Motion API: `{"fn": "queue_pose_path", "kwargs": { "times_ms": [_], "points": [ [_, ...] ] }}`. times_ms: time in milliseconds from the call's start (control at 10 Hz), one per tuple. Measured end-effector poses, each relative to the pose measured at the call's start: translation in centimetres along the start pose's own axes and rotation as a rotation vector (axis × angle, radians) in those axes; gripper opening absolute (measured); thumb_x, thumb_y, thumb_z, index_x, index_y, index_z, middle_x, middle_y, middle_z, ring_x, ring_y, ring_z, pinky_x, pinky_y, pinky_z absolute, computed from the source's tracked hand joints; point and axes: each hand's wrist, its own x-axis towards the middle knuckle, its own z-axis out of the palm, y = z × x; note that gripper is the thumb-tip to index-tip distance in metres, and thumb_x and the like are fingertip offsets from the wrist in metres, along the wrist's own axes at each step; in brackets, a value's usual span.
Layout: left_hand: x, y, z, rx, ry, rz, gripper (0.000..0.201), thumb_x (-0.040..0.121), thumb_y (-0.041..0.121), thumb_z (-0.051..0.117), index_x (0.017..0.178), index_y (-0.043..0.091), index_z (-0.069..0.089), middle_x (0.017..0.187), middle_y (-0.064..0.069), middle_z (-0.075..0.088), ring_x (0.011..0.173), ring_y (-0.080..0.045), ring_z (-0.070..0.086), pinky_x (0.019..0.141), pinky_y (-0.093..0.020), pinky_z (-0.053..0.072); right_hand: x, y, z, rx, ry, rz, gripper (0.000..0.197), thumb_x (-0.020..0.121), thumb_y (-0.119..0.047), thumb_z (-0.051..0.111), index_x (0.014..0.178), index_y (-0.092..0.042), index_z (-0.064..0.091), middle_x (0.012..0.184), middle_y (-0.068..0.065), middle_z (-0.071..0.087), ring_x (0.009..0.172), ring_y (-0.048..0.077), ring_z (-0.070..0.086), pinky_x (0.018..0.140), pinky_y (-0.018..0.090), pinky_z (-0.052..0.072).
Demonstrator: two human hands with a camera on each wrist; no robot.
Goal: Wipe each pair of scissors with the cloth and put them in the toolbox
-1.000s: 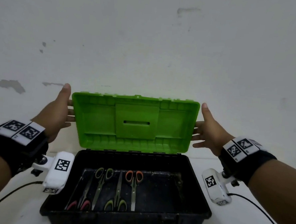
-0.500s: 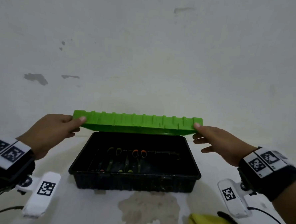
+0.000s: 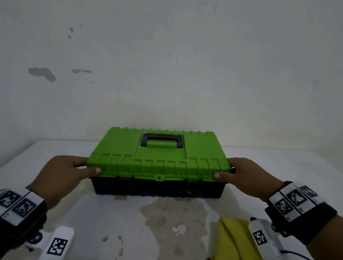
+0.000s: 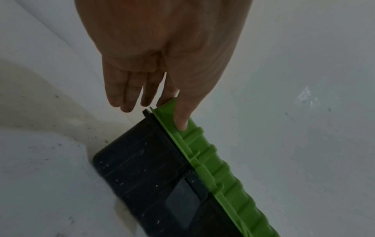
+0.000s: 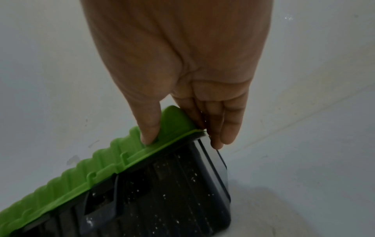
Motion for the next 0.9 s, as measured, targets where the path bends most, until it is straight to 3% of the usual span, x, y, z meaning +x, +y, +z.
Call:
{"fn": "queue_pose_path", "kwargs": {
  "times_ms": [100, 200, 300, 500, 600, 700, 800, 900],
  "points": [
    [0.2, -0.6, 0.0, -0.028, -0.005, -0.038, 0.020, 0.071, 0.025, 0.086, 0.090, 0.029, 0.080, 0.087, -0.004, 0.078, 0.085, -0.028, 0.072, 0.086, -0.048, 0.057, -0.1, -0.1, 0.2, -0.014, 0.032, -0.004, 0.029, 0.086, -0.038, 0.072, 0.106, -0.017, 0.073, 0.097, -0.002, 0.072, 0.086, 0.011, 0.065, 0.071, 0.022, 0.049],
    [0.2, -0.7, 0.2, 0.084, 0.021, 0.031, 0.022, 0.073, 0.024, 0.085, 0.095, 0.022, 0.080, 0.086, -0.003, 0.077, 0.080, -0.021, 0.069, 0.073, -0.034, 0.053, 0.1, -0.1, 0.1, -0.040, 0.041, -0.008, 0.027, 0.084, -0.038, 0.074, 0.102, -0.018, 0.075, 0.091, -0.004, 0.072, 0.081, 0.006, 0.063, 0.064, 0.016, 0.044],
    [0.2, -0.4, 0.3, 0.256, 0.045, 0.115, 0.018, 0.079, 0.024, 0.080, 0.096, 0.018, 0.080, 0.085, -0.004, 0.076, 0.075, -0.012, 0.063, 0.062, -0.021, 0.040, 0.2, 0.0, 0.0, -0.060, 0.048, 0.004, 0.029, 0.082, -0.041, 0.075, 0.098, -0.017, 0.076, 0.090, -0.001, 0.072, 0.082, 0.014, 0.065, 0.070, 0.026, 0.050],
    [0.0, -0.1, 0.3, 0.407, 0.037, 0.173, 0.020, 0.083, 0.029, 0.076, 0.096, 0.015, 0.079, 0.087, -0.007, 0.076, 0.073, -0.016, 0.061, 0.058, -0.021, 0.037, 0.0, 0.2, 0.4, -0.088, 0.070, 0.009, 0.038, 0.082, -0.047, 0.072, 0.096, -0.012, 0.074, 0.091, 0.009, 0.073, 0.084, 0.023, 0.067, 0.079, 0.039, 0.054],
    [-0.3, 0.0, 0.0, 0.323, -0.010, 0.114, 0.025, 0.084, 0.028, 0.075, 0.103, 0.013, 0.076, 0.095, -0.006, 0.075, 0.082, -0.020, 0.066, 0.065, -0.027, 0.045, -0.3, 0.0, 0.3, -0.164, 0.037, 0.008, 0.047, 0.085, -0.051, 0.066, 0.103, -0.007, 0.070, 0.098, 0.015, 0.071, 0.087, 0.027, 0.065, 0.077, 0.039, 0.051],
    [-1.7, -0.1, -0.4, 0.105, -0.088, 0.001, 0.028, 0.086, 0.028, 0.073, 0.110, 0.015, 0.071, 0.102, -0.004, 0.073, 0.091, -0.025, 0.069, 0.084, -0.042, 0.055, -1.9, -0.1, -0.2, -0.130, 0.048, 0.026, 0.059, 0.086, -0.055, 0.062, 0.130, -0.016, 0.055, 0.117, 0.005, 0.065, 0.095, 0.017, 0.061, 0.080, 0.030, 0.047],
    [-3.5, -0.2, -1.7, 0.064, -0.090, -0.050, 0.035, 0.085, 0.039, 0.070, 0.116, 0.024, 0.065, 0.109, 0.001, 0.069, 0.096, -0.022, 0.067, 0.090, -0.045, 0.053, -5.1, -0.9, -1.7, -0.036, 0.132, 0.040, 0.073, 0.080, -0.062, 0.061, 0.138, -0.020, 0.049, 0.121, -0.002, 0.062, 0.101, 0.012, 0.062, 0.083, 0.026, 0.049],
    [-7.7, -1.3, -4.2, 0.114, -0.086, 0.057, 0.043, 0.071, 0.069, 0.067, 0.106, 0.042, 0.066, 0.110, 0.018, 0.070, 0.096, -0.009, 0.069, 0.088, -0.042, 0.052, -12.1, -2.1, -4.5, 0.047, 0.225, -0.086, 0.055, 0.073, -0.063, 0.060, 0.119, -0.033, 0.064, 0.106, -0.018, 0.068, 0.090, -0.003, 0.066, 0.076, 0.016, 0.048]
  ]
}}
